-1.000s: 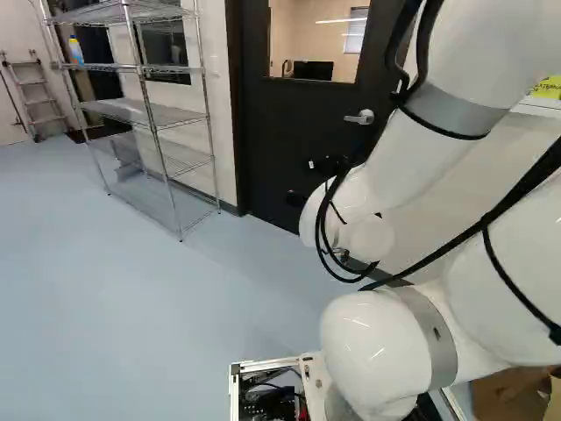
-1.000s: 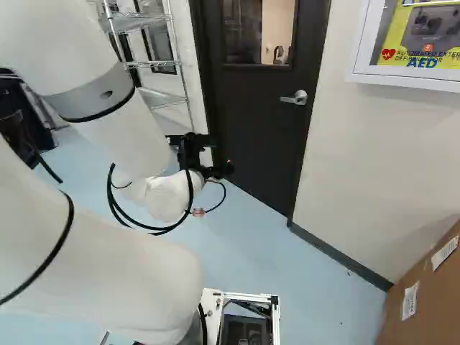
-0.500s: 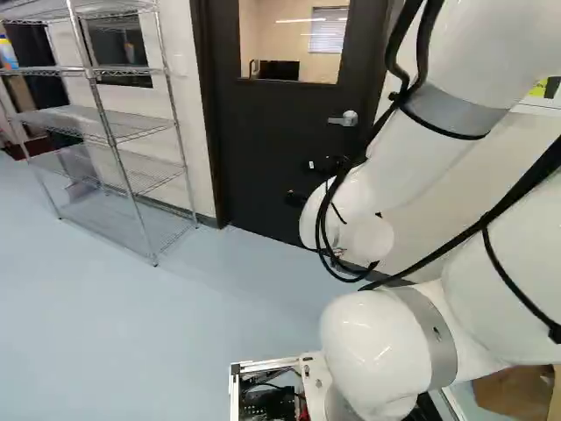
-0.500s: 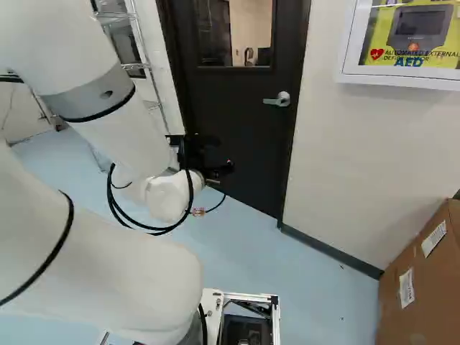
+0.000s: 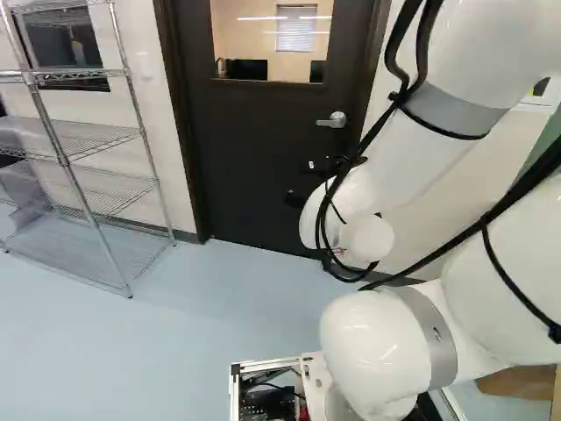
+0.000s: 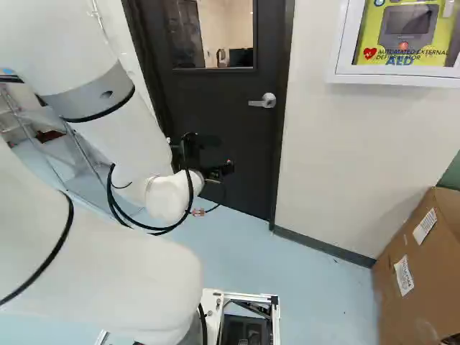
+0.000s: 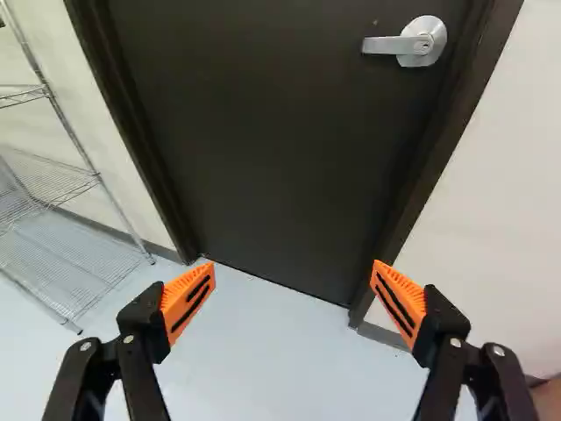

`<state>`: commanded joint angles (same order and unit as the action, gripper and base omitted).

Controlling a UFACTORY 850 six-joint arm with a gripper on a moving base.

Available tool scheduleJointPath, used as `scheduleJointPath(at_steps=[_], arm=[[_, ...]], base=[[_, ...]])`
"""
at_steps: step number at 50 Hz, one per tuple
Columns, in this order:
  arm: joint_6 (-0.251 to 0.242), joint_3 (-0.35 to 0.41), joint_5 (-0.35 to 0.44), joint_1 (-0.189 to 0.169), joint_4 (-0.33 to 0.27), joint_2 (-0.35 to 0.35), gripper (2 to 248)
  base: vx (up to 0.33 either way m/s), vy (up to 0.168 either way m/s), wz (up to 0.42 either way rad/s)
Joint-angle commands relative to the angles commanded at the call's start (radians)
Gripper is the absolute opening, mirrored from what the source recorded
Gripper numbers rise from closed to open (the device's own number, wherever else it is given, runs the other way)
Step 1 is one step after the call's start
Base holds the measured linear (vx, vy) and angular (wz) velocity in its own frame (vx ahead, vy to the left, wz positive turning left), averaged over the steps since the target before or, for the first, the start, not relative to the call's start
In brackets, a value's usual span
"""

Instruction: Open the door and move inside

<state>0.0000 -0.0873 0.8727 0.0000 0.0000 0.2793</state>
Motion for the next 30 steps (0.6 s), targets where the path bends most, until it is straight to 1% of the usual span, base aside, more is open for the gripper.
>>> scheduleJointPath(at_steps=[15,30], arm=[[0.0,0.0,0.0,0.0,0.0,0.0,247],[0.0,0.0,0.0,0.0,0.0,0.0,247]], base=[[0.164,0.1,-0.323],[0.158,0.119,-0.322]])
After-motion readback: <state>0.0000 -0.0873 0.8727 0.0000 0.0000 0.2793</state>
